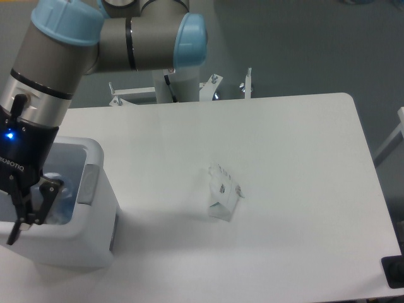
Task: Place the trash in the trash can
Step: 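Lower the bottle into the bin and open the gripper, then move the open gripper back over the crumpled white paper, then lower the gripper and close it on the crumpled paper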
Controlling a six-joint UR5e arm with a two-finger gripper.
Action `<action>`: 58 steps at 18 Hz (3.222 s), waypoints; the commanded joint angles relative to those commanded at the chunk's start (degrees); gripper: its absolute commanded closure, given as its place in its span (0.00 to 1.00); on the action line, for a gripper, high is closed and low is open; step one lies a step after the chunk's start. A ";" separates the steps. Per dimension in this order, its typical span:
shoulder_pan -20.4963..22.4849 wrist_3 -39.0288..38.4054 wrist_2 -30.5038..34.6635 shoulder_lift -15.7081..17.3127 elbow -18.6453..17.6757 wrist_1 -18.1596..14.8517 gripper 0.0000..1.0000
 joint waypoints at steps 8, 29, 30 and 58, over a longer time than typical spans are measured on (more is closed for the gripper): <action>10.00 0.44 0.61 1.49 -4.99 -0.44 0.00; 24.17 22.40 23.46 2.46 -30.67 -3.16 0.00; 23.65 23.28 24.60 2.38 -31.28 -3.34 0.00; 17.84 23.29 35.52 -1.85 -26.82 -8.61 1.00</action>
